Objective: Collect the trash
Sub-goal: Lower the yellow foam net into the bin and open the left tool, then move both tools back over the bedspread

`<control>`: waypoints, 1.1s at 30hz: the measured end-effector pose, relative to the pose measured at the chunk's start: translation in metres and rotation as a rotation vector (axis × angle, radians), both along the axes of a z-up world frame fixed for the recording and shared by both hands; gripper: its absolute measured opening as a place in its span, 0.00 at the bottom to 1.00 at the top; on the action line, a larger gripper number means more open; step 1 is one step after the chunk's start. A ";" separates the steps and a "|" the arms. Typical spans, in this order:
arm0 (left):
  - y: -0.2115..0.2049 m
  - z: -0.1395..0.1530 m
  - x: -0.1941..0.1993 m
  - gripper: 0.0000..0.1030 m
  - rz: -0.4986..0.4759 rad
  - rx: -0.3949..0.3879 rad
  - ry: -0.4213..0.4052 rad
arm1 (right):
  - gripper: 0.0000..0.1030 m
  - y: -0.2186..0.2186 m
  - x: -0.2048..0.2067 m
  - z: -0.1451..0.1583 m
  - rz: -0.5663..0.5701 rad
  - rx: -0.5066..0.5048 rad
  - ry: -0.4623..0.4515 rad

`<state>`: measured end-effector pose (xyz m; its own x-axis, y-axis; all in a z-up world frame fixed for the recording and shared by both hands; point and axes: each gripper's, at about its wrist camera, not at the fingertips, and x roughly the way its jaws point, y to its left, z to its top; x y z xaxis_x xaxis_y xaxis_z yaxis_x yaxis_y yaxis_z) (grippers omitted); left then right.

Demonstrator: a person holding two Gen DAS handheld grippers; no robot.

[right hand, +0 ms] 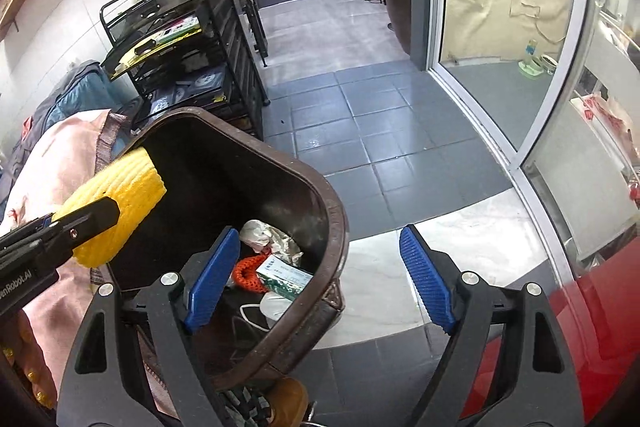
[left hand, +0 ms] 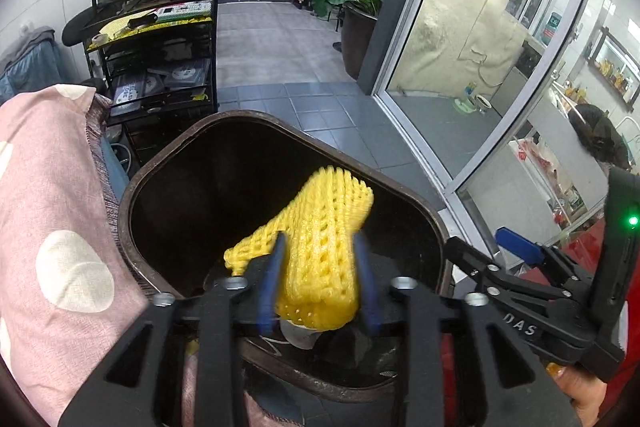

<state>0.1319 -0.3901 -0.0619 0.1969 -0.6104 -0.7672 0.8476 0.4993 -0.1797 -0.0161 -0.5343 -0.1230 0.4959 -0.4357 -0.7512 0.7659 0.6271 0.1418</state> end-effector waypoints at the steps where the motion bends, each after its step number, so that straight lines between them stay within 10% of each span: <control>1: 0.001 0.000 -0.001 0.56 0.006 -0.002 -0.008 | 0.81 0.000 0.000 0.000 -0.003 -0.008 0.006; 9: 0.016 0.012 -0.007 0.93 0.012 -0.064 -0.062 | 0.83 0.001 0.000 0.001 -0.008 -0.018 0.011; 33: 0.112 0.052 -0.013 0.94 0.176 -0.141 -0.254 | 0.84 0.070 0.048 0.039 0.230 -0.090 -0.081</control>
<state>0.1186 -0.2776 -0.0104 0.4825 -0.6467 -0.5908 0.7773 0.6270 -0.0516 0.0319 -0.4643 -0.0839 0.6464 -0.3675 -0.6687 0.5901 0.7964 0.1328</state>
